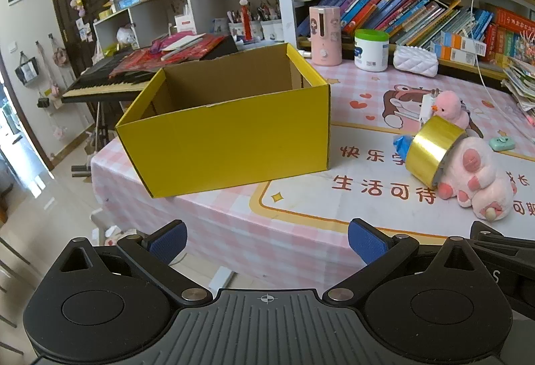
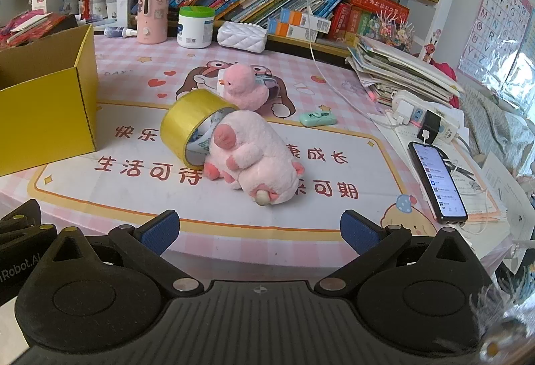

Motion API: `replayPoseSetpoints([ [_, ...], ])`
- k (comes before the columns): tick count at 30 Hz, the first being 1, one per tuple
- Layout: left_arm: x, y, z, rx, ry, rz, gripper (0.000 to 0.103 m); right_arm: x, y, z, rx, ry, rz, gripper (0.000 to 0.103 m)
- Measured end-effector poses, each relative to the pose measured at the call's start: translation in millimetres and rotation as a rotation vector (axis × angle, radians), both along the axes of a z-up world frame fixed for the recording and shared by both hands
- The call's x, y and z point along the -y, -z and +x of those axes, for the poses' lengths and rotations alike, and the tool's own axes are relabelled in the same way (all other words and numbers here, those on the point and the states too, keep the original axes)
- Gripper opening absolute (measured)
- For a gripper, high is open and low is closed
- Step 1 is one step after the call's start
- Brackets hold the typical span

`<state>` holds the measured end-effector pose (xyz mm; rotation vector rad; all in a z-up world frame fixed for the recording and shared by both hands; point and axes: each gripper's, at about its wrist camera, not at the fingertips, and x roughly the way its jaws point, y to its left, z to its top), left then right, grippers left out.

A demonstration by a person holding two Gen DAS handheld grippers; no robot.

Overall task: Organize objects
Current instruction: 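Move the right tool toward the large pink plush pig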

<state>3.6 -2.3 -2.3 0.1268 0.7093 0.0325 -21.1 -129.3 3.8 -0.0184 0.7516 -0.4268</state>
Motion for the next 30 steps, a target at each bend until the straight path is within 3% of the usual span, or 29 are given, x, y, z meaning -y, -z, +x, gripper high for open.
replayPoseSetpoints([
  [30,12,0,10,-0.013,0.032,-0.014,0.103,13,1,3,-0.008,0.024,-0.001,0.103],
])
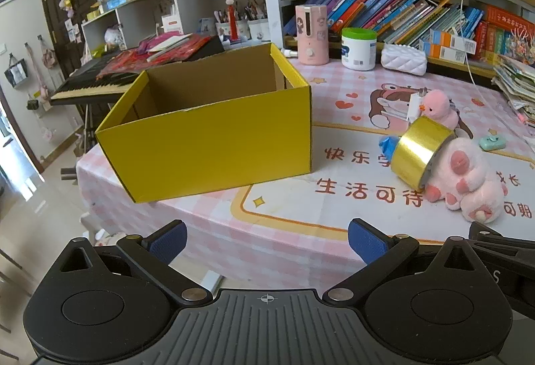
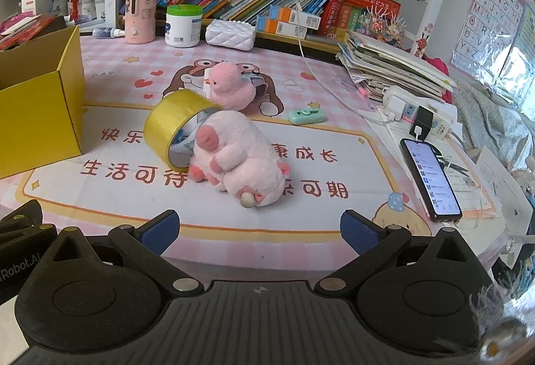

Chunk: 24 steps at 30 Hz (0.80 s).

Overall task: Organize objects
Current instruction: 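Move the right tool toward the large pink plush pig, then close the right tool on the pink plush pig and lift it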

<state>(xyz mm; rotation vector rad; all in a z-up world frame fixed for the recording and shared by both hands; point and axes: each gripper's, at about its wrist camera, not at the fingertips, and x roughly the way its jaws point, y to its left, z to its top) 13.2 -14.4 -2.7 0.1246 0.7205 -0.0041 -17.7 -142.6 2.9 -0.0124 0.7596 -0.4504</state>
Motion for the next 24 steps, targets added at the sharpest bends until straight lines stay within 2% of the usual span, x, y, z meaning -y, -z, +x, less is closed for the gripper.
replayPoseSetpoints([
  [12,25,-3,21,-0.015,-0.047,-0.011,0.103,30,-4,27,0.000,-0.057,0.014,0.103],
  [19,35,-1,34,-0.036,-0.098,-0.032,0.103,48,-4,44,-0.002,-0.147,0.033,0.103],
  [24,36,-1,39,-0.025,-0.151,-0.061,0.103,59,1,59,-0.036,-0.210,0.027,0.103],
])
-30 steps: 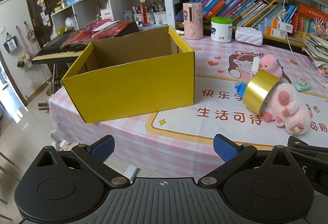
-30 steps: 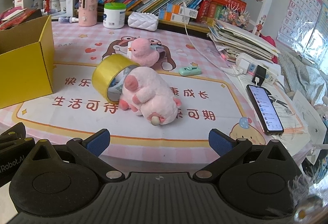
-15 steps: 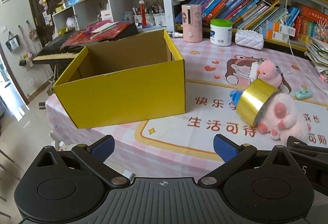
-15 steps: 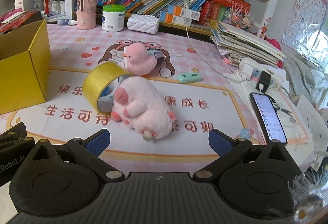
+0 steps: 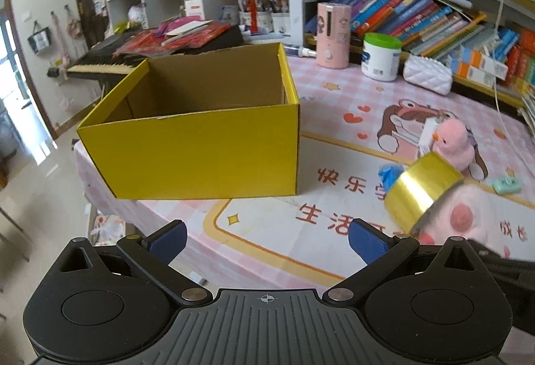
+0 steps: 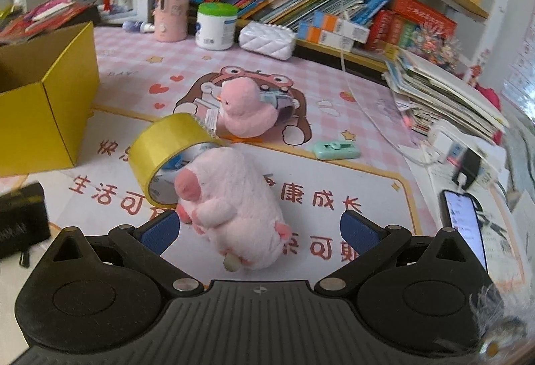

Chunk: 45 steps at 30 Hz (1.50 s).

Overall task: Organize objects
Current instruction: 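Close the right tool on the pink plush pig and lift it, then grasp the yellow tape roll with the left tool while the right tool holds the pig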

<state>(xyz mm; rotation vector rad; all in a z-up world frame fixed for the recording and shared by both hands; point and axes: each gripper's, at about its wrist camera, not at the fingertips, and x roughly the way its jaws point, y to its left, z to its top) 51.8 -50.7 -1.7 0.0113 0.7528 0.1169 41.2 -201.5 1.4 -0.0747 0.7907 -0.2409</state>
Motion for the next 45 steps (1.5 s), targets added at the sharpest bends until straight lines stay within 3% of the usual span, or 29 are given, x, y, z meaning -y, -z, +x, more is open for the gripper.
replayPoseSetpoints([
  [17,8,9,1,-0.014,-0.138,-0.014,0.103,8,34,40,-0.118,-0.274,-0.046,0.101],
  [22,5,12,-2,-0.023,-0.184,-0.003,0.103,10,45,52,-0.147,-0.308,-0.045,0.089],
  [24,5,13,-3,-0.027,-0.203,-0.002,0.103,12,50,55,-0.162,-0.315,-0.036,0.076],
  [27,7,14,-4,-0.031,-0.215,-0.005,0.103,18,51,55,-0.160,-0.336,0.005,0.066],
  [36,45,12,6,-0.017,-0.109,-0.011,0.103,51,26,36,-0.081,-0.334,0.085,0.061],
  [45,93,10,11,0.006,0.068,-0.031,0.103,108,7,15,0.002,-0.156,0.108,0.061],
])
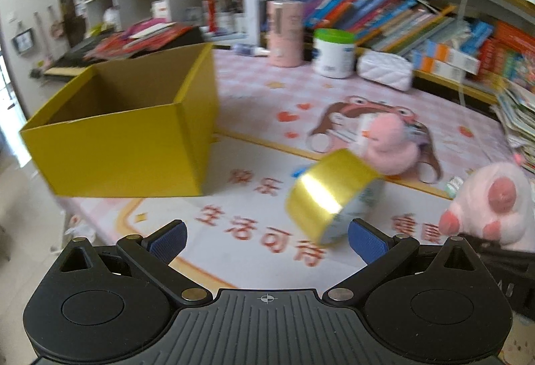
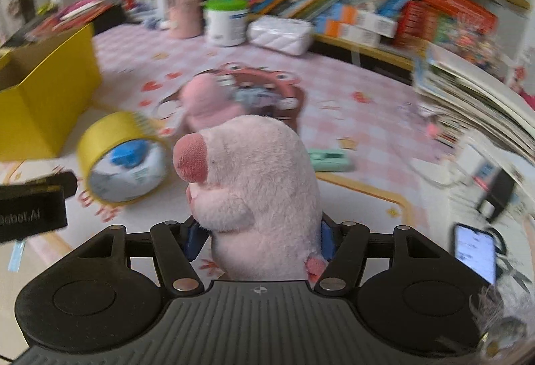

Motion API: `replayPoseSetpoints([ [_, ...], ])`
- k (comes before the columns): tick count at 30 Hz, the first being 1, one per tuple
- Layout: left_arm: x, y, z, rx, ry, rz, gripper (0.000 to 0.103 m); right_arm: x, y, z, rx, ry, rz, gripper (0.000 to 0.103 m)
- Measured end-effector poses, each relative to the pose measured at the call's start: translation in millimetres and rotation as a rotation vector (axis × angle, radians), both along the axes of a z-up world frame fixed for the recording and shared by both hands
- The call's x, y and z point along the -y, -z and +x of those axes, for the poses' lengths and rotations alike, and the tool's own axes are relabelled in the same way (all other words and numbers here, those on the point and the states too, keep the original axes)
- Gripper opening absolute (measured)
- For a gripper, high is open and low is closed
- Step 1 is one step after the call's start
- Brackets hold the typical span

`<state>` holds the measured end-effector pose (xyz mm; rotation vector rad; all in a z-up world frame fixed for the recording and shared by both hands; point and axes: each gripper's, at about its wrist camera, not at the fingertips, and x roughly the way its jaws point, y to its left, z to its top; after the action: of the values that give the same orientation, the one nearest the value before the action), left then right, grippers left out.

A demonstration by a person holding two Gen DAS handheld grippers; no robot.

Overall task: Organize objects
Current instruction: 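Grasp the yellow tape roll with the left tool while the right tool holds the pig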

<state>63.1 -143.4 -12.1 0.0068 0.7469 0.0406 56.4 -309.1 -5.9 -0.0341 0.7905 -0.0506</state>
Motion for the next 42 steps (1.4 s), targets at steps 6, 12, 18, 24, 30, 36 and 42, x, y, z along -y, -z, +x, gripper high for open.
replayPoseSetpoints([
  [6,18,5,6,-0.007,0.063,0.006,0.103,25,-2,-6,0.027,0.083,0.028,0.061],
  [12,26,12,24,0.003,0.080,0.053,0.102,33,-3,1,0.028,0.068,0.039,0.061],
  [18,33,29,46,-0.032,0.051,0.122,0.101,31,-1,10,0.028,0.027,0.028,0.061],
  [24,37,33,53,-0.025,0.064,0.125,0.071,28,0,16,0.028,-0.013,0.021,0.061],
  [30,28,31,57,-0.040,0.073,0.077,0.033,26,-2,20,0.034,-0.022,0.030,0.061],
  [36,12,22,52,-0.038,0.062,0.031,0.009,19,-4,24,0.033,-0.026,0.047,0.061],
  [42,-9,5,37,0.010,0.086,-0.053,0.005,1,-7,18,0.042,-0.027,0.047,0.061],
])
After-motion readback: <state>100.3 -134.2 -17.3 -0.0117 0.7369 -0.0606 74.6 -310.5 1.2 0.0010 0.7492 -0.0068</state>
